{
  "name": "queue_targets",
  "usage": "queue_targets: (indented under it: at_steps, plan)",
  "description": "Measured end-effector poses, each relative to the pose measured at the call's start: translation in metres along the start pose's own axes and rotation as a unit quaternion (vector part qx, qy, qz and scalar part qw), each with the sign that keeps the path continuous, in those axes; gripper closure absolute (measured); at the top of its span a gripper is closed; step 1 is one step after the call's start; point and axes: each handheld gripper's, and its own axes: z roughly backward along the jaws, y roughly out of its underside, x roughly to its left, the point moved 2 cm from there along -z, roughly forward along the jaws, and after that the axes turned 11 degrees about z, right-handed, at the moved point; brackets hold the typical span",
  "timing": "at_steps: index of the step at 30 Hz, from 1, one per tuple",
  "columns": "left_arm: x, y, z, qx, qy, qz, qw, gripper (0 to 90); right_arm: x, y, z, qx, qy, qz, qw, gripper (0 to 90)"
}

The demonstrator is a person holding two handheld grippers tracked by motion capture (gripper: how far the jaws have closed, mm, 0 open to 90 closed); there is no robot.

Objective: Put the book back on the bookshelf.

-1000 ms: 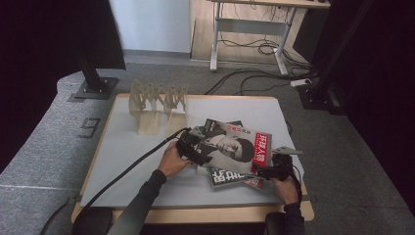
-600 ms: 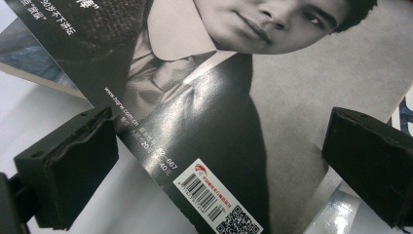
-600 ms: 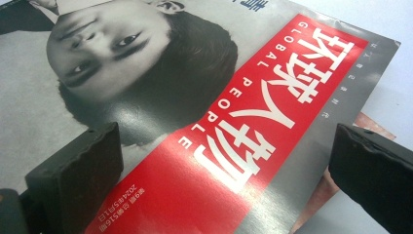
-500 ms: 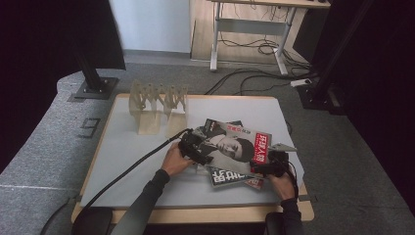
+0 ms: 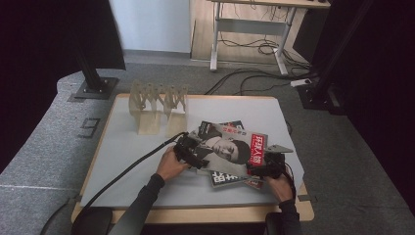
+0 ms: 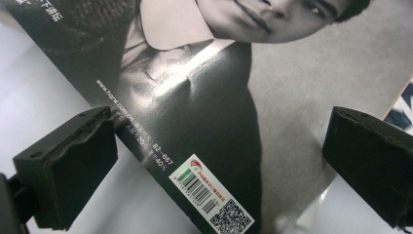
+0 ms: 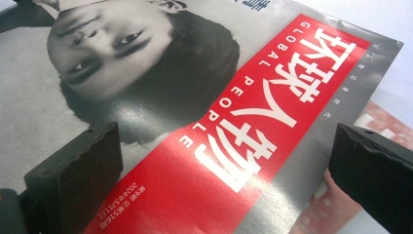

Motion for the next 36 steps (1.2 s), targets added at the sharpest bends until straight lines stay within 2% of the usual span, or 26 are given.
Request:
queue_targets:
  at_steps: [3,5,8,10,12,16,19,22,26,32,36]
  plan:
    - [-0.006,0.008,0.003,0.006,-0.005,-0.008,0.9999,0.0,0.005,-0.001,0.0,0.0,-0.007,0.007,1.0,0.0]
    - [-0.011,0.013,0.005,0.007,0.016,-0.011,0.9998,0.0,0.01,-0.002,0.0,0.0,-0.013,0.013,0.9998,0.0]
    - [-0.022,0.017,0.007,0.009,0.014,-0.03,0.9994,0.0,0.017,-0.004,-0.001,-0.002,-0.02,0.023,0.9995,0.0]
    - [-0.023,0.016,0.007,0.005,0.012,-0.034,0.9994,0.0,0.019,-0.005,-0.001,-0.002,-0.021,0.027,0.9994,0.0]
    - [-0.02,0.014,0.007,-0.001,0.011,-0.026,0.9996,0.0,0.018,-0.005,-0.001,-0.003,-0.022,0.027,0.9994,0.0]
    - [-0.012,0.004,0.006,-0.01,0.006,-0.02,0.9997,0.3,0.017,-0.003,0.001,-0.001,-0.021,0.021,0.9996,0.0]
    - [-0.011,-0.006,0.002,-0.014,-0.006,-0.035,0.9993,0.0,0.018,-0.002,0.005,0.001,-0.018,0.022,0.9996,0.0]
    - [-0.01,-0.015,-0.005,-0.016,-0.004,-0.037,0.9992,0.0,0.019,0.001,0.009,0.002,-0.019,0.02,0.9996,0.0]
    - [-0.006,-0.028,-0.012,-0.024,-0.005,-0.035,0.9991,0.0,0.021,0.005,0.014,0.003,-0.021,0.021,0.9996,0.0]
    - [0.001,-0.044,-0.022,-0.019,-0.018,-0.038,0.999,0.0,0.026,0.008,0.018,0.004,-0.028,0.029,0.9992,0.0]
    - [0.007,-0.053,-0.028,-0.028,-0.021,-0.031,0.9989,0.0,0.03,0.009,0.02,0.005,-0.033,0.034,0.9989,0.0]
